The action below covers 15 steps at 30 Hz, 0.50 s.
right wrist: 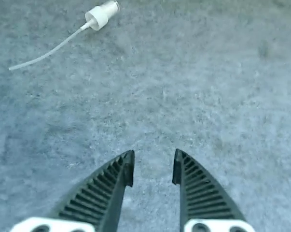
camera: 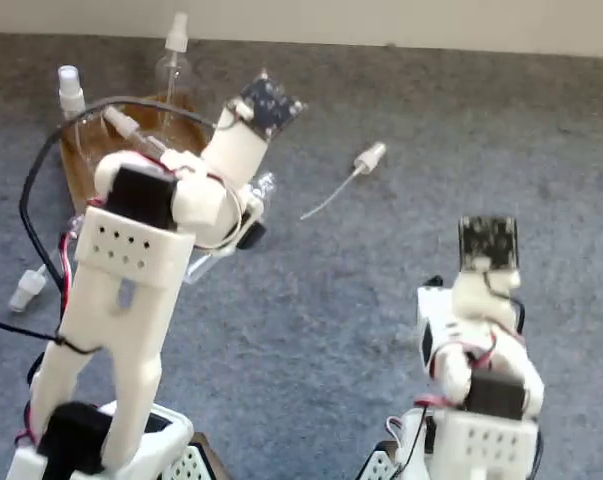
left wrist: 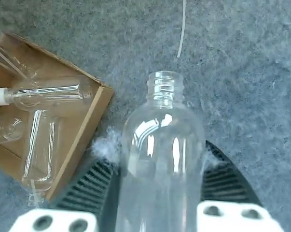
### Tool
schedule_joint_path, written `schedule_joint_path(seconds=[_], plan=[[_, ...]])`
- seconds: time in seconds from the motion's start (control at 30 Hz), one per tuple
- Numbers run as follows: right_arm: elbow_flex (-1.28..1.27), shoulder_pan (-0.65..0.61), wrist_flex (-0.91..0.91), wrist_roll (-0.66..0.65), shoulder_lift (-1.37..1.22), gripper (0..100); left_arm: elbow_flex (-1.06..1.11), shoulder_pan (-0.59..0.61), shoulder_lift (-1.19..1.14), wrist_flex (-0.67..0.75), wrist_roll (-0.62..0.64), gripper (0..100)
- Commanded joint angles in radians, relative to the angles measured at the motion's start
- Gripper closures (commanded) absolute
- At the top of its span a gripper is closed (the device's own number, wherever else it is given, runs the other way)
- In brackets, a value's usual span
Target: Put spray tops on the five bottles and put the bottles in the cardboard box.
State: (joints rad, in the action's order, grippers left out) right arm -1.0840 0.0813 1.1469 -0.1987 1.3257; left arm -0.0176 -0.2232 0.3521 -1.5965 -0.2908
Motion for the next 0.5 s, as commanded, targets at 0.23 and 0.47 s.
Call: schedule_joint_path(seconds=[0.23, 0.47], plan=[[0.475, -0.191, 0.002, 0.226, -0.679, 86.8, 0.705, 0.012, 0.268, 0.592, -0.009, 94], [0.779, -0.283, -0.001, 0.402, -0.993, 86.7, 1.007, 0.010, 0.326, 0.957, -0.009, 94]])
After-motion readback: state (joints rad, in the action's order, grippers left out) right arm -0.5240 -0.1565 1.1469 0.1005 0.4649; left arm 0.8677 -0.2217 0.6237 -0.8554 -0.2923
